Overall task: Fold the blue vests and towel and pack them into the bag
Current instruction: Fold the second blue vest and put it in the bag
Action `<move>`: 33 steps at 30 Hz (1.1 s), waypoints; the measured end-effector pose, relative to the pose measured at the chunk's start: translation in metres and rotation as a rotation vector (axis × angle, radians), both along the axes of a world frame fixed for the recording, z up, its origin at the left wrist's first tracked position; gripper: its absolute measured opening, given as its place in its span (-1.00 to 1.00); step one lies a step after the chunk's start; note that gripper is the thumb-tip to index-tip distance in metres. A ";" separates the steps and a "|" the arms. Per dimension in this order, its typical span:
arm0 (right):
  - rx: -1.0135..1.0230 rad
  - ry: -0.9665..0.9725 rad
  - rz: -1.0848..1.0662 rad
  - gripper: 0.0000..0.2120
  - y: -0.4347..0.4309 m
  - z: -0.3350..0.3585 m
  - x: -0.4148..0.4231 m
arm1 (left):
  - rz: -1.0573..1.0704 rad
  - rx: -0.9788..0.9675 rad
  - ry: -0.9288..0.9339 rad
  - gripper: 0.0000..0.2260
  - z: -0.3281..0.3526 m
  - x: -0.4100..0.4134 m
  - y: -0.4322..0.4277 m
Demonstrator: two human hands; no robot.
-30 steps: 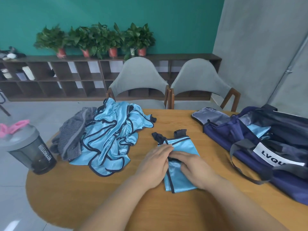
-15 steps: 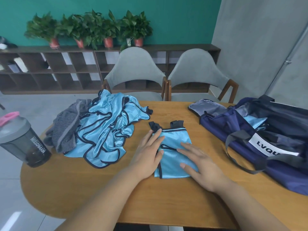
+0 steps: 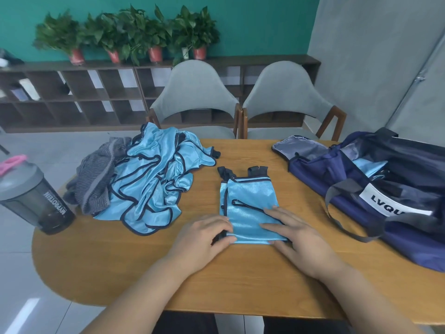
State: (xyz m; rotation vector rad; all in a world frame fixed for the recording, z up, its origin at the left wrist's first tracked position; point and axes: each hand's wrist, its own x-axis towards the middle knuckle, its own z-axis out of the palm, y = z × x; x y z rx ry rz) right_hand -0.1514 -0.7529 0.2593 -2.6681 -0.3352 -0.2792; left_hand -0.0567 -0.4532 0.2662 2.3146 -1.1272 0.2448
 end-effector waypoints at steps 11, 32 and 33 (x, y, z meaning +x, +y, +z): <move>0.061 -0.056 0.032 -0.63 0.001 0.005 -0.007 | 0.001 0.019 -0.090 -0.85 -0.002 0.002 0.005; 0.089 -0.198 -0.131 -0.85 0.012 0.007 -0.015 | 0.000 0.071 0.019 -0.72 0.004 -0.003 0.005; 0.083 -0.190 -0.114 -0.85 0.012 0.009 -0.016 | 0.002 0.053 0.016 -0.74 0.003 -0.003 0.005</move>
